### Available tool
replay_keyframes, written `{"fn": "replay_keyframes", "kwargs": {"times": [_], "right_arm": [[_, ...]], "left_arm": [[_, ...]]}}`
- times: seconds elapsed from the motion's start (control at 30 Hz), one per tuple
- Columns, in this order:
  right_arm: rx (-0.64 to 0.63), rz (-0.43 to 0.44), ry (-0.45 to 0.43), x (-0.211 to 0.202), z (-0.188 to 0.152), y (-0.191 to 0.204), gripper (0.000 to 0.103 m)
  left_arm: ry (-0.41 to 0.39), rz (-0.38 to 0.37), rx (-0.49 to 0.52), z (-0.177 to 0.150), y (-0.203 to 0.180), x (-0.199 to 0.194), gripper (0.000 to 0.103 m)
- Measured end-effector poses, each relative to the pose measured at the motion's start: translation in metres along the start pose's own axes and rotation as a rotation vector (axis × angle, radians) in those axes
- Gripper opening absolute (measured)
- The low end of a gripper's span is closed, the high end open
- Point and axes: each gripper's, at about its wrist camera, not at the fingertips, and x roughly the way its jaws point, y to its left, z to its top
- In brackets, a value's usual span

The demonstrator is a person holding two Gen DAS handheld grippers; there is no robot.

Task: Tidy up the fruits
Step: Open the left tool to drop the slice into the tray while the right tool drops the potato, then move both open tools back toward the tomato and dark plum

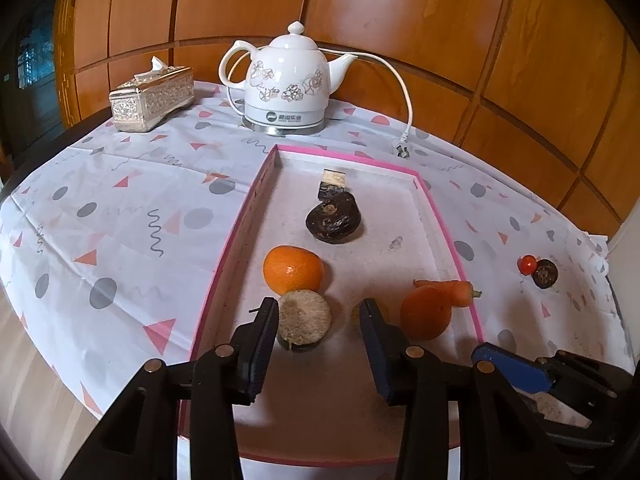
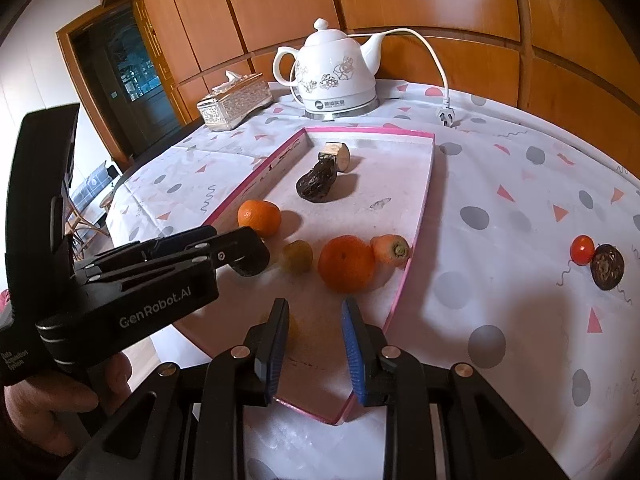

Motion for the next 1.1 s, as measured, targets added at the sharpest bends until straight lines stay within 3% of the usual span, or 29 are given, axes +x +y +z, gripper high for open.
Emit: {"fn": "replay_keyframes", "kwargs": {"times": [0.63, 1.1], "right_arm": [[0.035, -0.057, -0.065, -0.020, -0.003, -0.007, 0.027], [0.139, -0.122, -0.091, -0.030, -0.006, -0.040, 0.027]], "left_arm": [[-0.035, 0.006, 0.035, 0.003, -0.013, -0.015, 0.050], [-0.035, -0.025, 0.112, 0.001, -0.039, -0.017, 0.050]]}}
